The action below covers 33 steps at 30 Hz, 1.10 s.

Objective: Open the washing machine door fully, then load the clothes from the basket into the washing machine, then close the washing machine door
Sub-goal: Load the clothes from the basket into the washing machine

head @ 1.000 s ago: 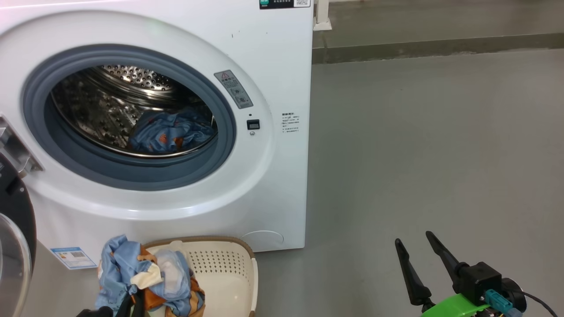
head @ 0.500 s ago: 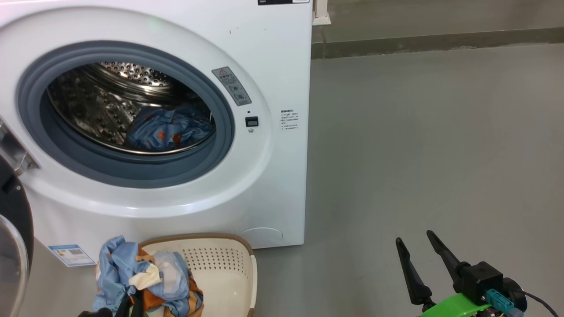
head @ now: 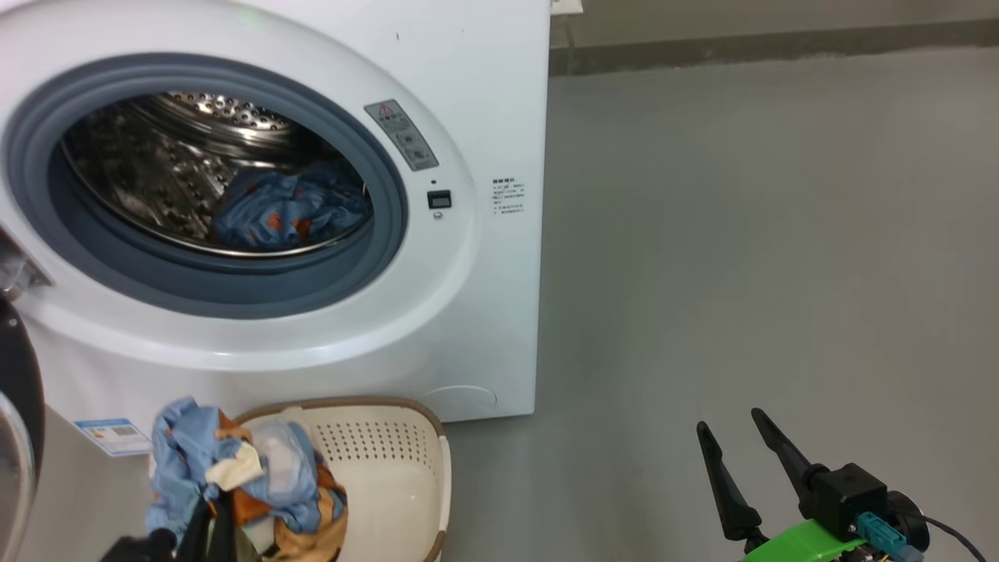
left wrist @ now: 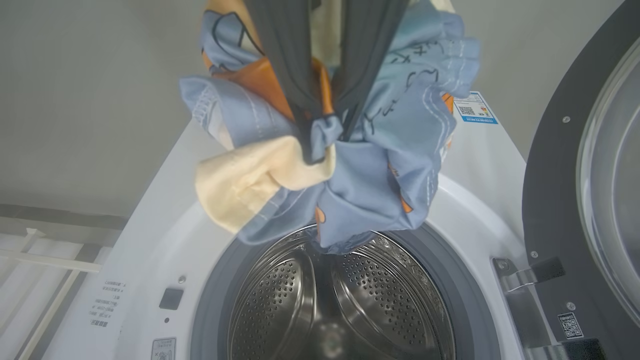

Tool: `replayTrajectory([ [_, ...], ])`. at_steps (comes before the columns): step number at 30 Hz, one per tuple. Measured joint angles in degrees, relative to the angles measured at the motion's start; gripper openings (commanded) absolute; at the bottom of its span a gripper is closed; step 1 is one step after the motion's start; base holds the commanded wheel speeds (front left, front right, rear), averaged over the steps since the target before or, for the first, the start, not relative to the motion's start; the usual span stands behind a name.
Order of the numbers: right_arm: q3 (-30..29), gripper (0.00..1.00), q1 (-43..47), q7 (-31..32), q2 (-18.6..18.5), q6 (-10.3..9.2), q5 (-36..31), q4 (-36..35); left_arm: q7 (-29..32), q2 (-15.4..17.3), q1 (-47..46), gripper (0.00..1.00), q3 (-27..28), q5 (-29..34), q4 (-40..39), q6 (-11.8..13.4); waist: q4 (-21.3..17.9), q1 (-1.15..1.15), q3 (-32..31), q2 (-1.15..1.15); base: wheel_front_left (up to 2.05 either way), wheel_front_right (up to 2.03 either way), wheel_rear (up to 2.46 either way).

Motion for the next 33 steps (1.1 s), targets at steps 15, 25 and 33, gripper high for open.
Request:
replayTrajectory([
  [15, -0.5, 1.00, -3.6, 0.0, 0.0, 0.00, -1.9, -1.1, 0.0, 1.1, -16.4, 0.00, 3.1, 0.3, -1.8, -2.3, -1.6, 0.00, 9.3, 0.00, 0.00, 0.00, 0.00],
  [25, 0.1, 1.00, -8.0, 0.0, 0.0, 0.00, -1.8, -2.8, -0.4, 5.9, -34.3, 0.00, 4.6, -3.8, 2.4, -2.9, -3.4, 0.00, 18.0, 0.00, 0.00, 0.00, 0.00],
  [33, 0.8, 1.00, -11.2, 0.0, 0.0, 0.00, 0.0, -4.0, 1.1, 10.5, -48.7, 0.00, 6.3, -8.2, 9.9, -3.2, -6.3, 0.00, 25.2, 0.00, 0.00, 0.00, 0.00],
])
